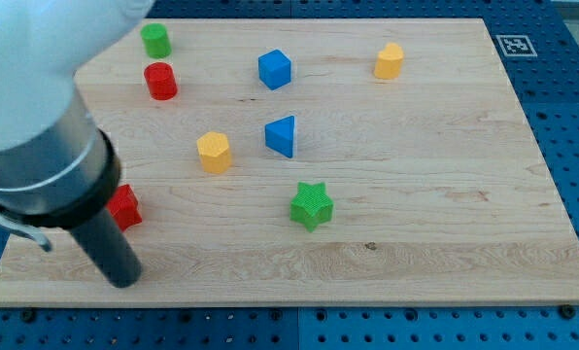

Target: Slightly move the red star up

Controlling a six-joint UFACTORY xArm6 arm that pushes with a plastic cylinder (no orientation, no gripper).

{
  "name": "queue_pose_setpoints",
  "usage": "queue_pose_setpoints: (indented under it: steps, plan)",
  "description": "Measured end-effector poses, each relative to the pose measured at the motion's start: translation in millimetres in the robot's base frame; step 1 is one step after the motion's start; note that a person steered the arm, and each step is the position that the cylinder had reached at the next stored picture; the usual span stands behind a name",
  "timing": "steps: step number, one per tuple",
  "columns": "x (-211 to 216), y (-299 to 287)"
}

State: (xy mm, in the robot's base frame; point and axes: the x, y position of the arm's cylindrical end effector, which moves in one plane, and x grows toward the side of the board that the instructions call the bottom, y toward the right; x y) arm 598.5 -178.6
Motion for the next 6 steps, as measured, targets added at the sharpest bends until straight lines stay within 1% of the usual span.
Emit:
queue_pose_setpoints:
  steps: [1,2,3,5,6]
  plan:
    - [-16.7,-53.3]
    - [-28.7,-60.4]
    - [-37.5,-44.3]
    - [-37.5,3.4]
    - [-37.5,-11.1]
